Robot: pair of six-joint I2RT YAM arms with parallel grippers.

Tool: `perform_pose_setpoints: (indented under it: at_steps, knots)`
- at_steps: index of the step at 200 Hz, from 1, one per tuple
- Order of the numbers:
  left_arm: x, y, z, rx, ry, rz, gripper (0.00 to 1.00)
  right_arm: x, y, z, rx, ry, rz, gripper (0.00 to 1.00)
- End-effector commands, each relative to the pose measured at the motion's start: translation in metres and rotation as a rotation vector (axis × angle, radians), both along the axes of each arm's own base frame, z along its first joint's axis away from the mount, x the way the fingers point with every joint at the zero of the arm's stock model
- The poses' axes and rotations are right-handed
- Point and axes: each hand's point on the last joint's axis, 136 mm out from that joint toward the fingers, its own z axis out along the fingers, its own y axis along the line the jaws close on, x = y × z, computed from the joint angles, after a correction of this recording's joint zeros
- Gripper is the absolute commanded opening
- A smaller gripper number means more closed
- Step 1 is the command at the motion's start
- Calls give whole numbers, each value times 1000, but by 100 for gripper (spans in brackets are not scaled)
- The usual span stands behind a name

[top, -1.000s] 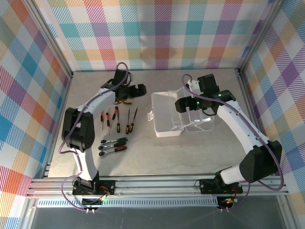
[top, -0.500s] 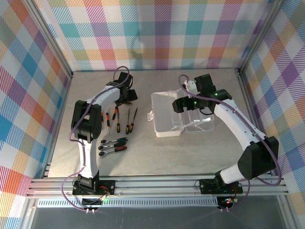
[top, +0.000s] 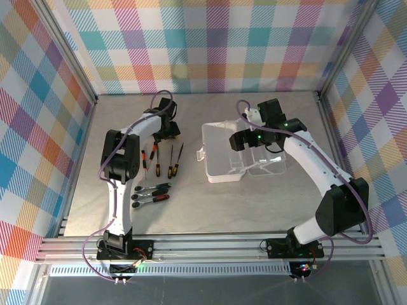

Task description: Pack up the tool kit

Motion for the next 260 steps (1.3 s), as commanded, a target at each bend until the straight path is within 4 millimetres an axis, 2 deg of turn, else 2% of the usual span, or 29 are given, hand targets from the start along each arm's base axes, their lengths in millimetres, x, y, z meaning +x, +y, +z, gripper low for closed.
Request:
perform_pose_setpoints:
  at_steps: [1, 19, 63, 108, 151, 177, 201, 260]
  knots:
    - [0, 8, -6, 14, 31, 7, 65, 2, 7, 4, 14, -19, 33, 99]
    - [1, 8, -10, 6, 40, 1, 59, 3, 7, 2, 9, -14, 33, 99]
    - [4, 4, -18, -18, 52, -27, 33, 4, 5, 1, -3, -9, 26, 99]
    - [5, -3, -28, -43, 62, -59, 14, 4, 4, 1, -10, -8, 22, 99]
    - [10, -3, -23, -41, 43, -78, 0, 4, 2, 2, -17, -10, 17, 99]
    - [13, -2, -11, -36, 14, -89, 0, 3, 1, 3, -23, -10, 13, 99]
    - [15, -1, 9, -30, -26, -113, 0, 2, 0, 5, -24, -17, 11, 99]
    - [7, -13, 78, -86, -166, -219, 0, -2, 6, 17, 23, -18, 28, 99]
